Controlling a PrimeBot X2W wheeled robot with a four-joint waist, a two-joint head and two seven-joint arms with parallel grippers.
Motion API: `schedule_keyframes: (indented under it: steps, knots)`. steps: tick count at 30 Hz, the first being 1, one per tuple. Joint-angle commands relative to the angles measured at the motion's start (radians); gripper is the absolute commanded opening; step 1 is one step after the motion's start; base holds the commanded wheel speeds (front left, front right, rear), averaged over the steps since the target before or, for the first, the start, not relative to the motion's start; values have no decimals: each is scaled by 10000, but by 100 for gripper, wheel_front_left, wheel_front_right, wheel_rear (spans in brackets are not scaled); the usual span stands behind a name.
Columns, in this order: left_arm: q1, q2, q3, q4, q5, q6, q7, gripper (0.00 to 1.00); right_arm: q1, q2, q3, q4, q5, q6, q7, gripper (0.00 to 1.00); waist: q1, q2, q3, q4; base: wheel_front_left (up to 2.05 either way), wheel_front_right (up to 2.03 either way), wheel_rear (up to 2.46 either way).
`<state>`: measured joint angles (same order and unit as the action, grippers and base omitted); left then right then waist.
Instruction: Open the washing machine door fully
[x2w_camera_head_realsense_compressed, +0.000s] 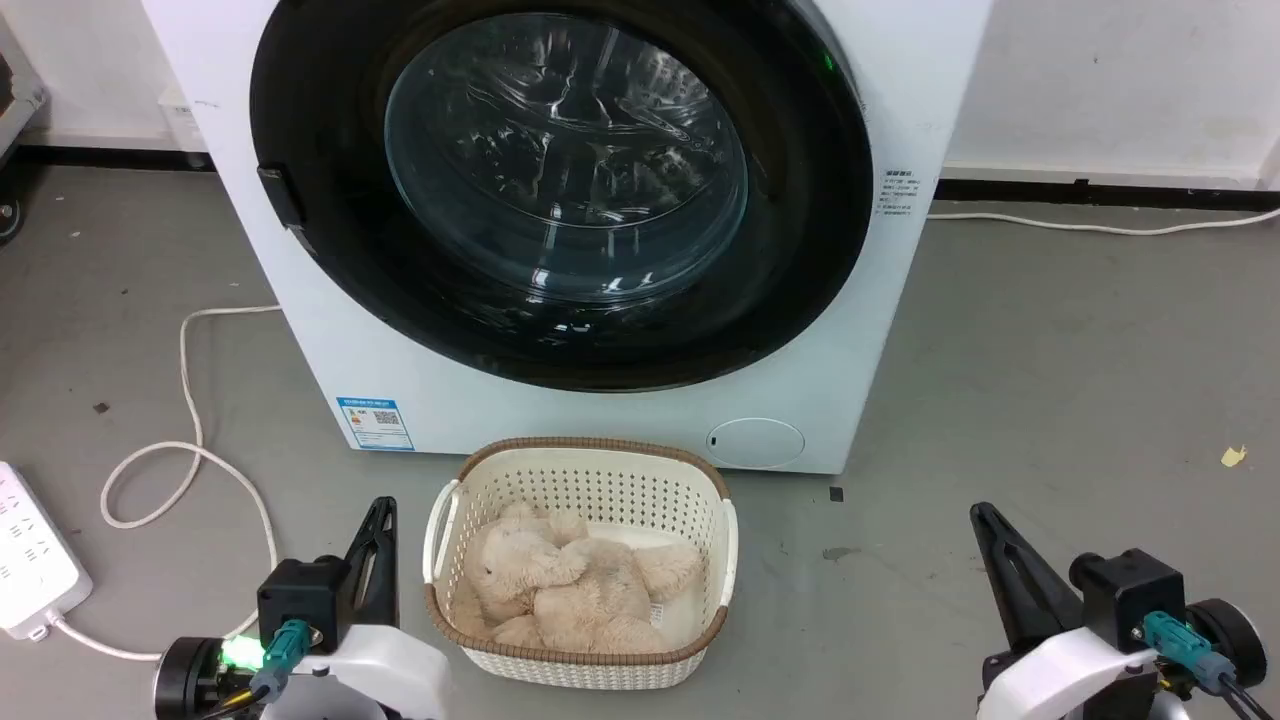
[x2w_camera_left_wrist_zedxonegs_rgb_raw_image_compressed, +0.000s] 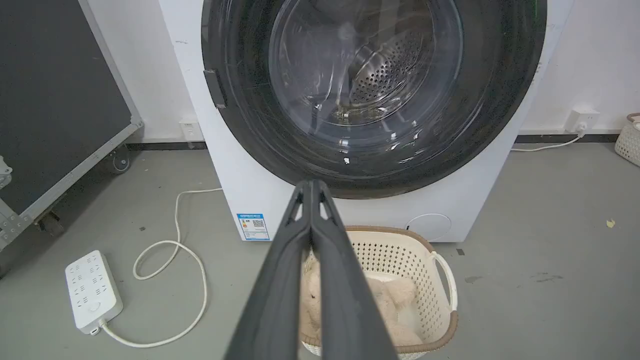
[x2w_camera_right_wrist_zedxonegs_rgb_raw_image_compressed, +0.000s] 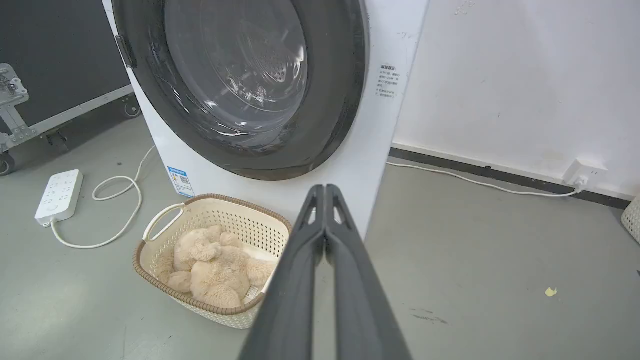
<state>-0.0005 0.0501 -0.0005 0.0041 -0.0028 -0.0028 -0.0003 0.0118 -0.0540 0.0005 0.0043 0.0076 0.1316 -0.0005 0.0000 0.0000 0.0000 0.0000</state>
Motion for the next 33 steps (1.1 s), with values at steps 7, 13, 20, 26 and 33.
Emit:
schedule_keyframes:
  steps: [7, 13, 20, 26, 33]
  knots:
    - [5, 1, 5, -41, 28, 28, 3, 0, -118, 38, -5, -43, -76, -9, 5, 0, 0, 0, 0, 0, 0, 0, 0]
    - [5, 1, 5, -41, 28, 28, 3, 0, -118, 38, -5, -43, -76, -9, 5, 0, 0, 0, 0, 0, 0, 0, 0]
    - [5, 1, 5, -41, 28, 28, 3, 0, -118, 38, -5, -43, -76, -9, 5, 0, 0, 0, 0, 0, 0, 0, 0]
    - [5, 1, 5, -41, 28, 28, 3, 0, -118, 38, -5, -43, -76, -9, 5, 0, 0, 0, 0, 0, 0, 0, 0]
    - [0, 0, -7, -1, -1, -2, -2, 100, 1, -2, -2, 2, 5, 2, -2, 100, 0, 0, 0, 0, 0, 0, 0]
